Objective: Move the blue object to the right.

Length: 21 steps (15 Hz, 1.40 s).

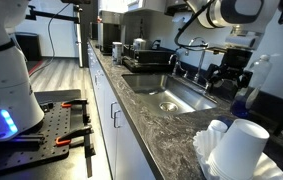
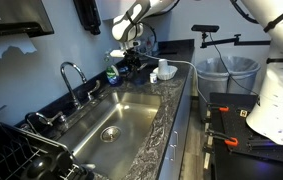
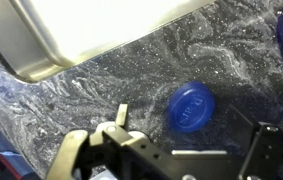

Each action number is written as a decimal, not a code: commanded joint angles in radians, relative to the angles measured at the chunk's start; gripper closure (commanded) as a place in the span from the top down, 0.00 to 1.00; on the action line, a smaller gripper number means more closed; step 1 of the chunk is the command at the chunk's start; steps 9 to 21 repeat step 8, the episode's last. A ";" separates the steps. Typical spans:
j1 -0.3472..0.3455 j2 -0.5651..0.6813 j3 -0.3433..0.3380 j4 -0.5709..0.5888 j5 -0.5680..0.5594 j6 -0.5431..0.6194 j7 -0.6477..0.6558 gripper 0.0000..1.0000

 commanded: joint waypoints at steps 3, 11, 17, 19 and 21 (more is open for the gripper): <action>0.038 -0.168 -0.004 -0.215 -0.063 0.077 -0.080 1.00; 0.030 -0.130 -0.001 -0.164 -0.056 0.047 -0.067 1.00; 0.030 -0.130 -0.001 -0.164 -0.056 0.047 -0.067 1.00; 0.030 -0.130 -0.001 -0.164 -0.056 0.047 -0.067 1.00; 0.030 -0.130 -0.001 -0.164 -0.056 0.047 -0.067 1.00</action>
